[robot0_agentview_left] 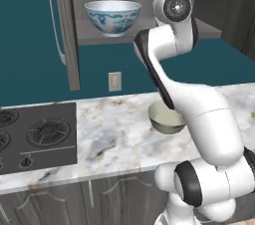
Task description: Open the cabinet. Pick the bowls from the counter and place them in the cabinet. Then close the cabinet.
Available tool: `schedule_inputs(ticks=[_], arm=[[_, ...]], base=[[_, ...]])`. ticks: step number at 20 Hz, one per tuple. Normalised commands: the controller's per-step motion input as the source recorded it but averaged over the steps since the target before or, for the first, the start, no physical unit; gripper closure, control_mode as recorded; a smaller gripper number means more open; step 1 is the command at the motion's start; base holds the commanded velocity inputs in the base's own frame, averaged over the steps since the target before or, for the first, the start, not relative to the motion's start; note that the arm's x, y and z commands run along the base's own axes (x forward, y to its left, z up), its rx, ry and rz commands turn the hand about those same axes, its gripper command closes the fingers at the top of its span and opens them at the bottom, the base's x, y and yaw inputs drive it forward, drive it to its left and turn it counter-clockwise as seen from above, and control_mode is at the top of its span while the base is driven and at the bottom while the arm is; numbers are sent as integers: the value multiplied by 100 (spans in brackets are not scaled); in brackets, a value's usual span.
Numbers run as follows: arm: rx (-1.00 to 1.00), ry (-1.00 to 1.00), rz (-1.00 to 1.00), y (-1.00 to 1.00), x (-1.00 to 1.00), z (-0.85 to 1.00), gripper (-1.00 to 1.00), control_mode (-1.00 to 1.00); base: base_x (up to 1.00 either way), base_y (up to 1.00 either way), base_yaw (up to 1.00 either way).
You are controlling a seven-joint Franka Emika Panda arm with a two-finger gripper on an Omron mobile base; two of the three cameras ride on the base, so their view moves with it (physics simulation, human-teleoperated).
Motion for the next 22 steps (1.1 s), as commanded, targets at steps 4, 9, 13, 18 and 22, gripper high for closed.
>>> schedule_inputs(ticks=[4,9,13,18,22], arm=[[7,52,-15,-2,-100,-7,-100,-100],[0,27,-11,-3,-100,-52,-100,-100],[13,2,-11,-37,-82,-84,-100,-100],[18,-3,-5,-33,-48,-72,-100,-100],[19,0,0,-2,-1,-46,-100,-100]], base=[[0,0,0],[0,0,0],[0,0,0],[0,0,0],[0,0,0]])
